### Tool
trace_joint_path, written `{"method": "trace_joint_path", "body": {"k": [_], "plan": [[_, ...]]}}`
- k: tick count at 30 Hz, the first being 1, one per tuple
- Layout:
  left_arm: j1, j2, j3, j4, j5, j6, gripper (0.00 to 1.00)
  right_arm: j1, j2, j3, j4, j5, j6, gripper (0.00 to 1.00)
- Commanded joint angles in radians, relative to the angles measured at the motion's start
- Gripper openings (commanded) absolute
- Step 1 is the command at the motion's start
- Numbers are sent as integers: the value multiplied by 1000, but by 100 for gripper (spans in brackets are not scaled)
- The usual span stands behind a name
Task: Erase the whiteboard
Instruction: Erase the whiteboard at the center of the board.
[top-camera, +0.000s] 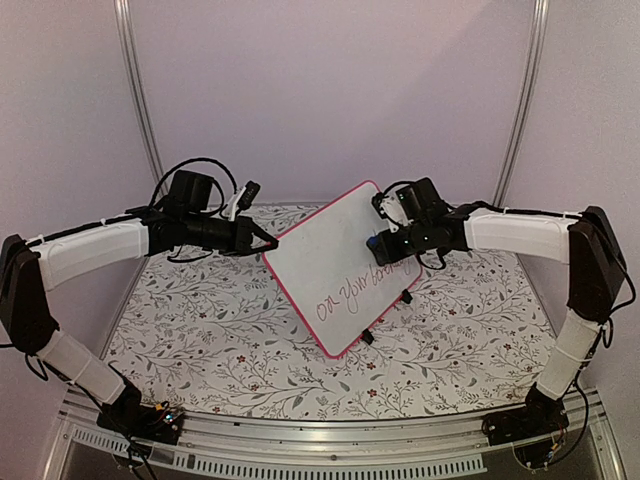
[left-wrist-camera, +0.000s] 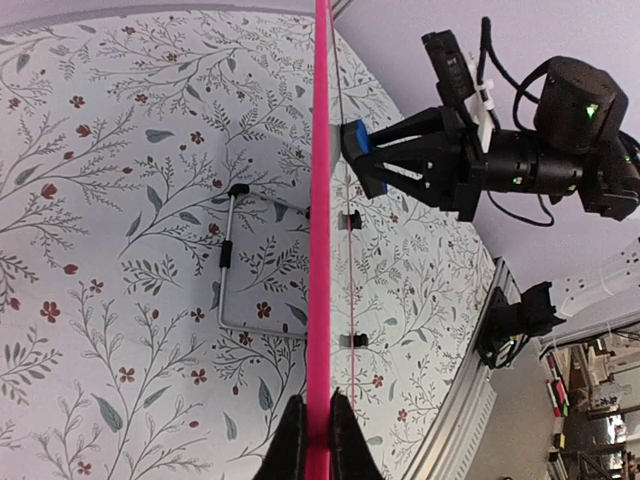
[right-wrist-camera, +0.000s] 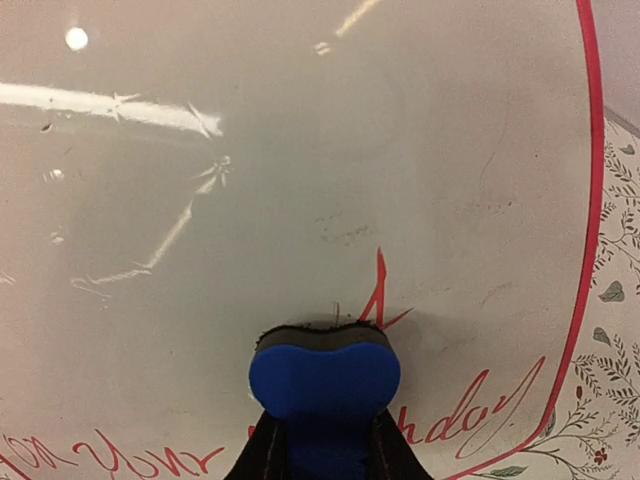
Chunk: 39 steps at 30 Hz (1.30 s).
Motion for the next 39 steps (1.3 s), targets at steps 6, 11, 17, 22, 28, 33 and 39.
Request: {"method": "trace_joint_path", "body": {"k": [6, 11, 17, 22, 28, 33, 39], "plan": [[3, -31, -4, 26, 48, 42, 0, 1, -28, -75, -78, -52, -1, 0], [2, -29, -4, 27, 47, 44, 0, 1, -47, -90, -83, -62, -1, 0], [3, -31, -6, 27, 44, 44, 0, 1, -67, -113, -83, -68, 3, 0], [3, -31, -6, 26, 43, 44, 0, 3, -80, -115, -91, -69, 5, 0], [3, -34, -7, 27, 42, 44, 0, 4, -108, -102, -98, -60, 5, 0], [3, -34, -7, 27, 43, 45, 0, 5, -123, -95, -100, -50, 5, 0], [3, -31, -8, 26, 43, 45, 0, 5, -124, -82, -86, -31, 7, 0]]}}
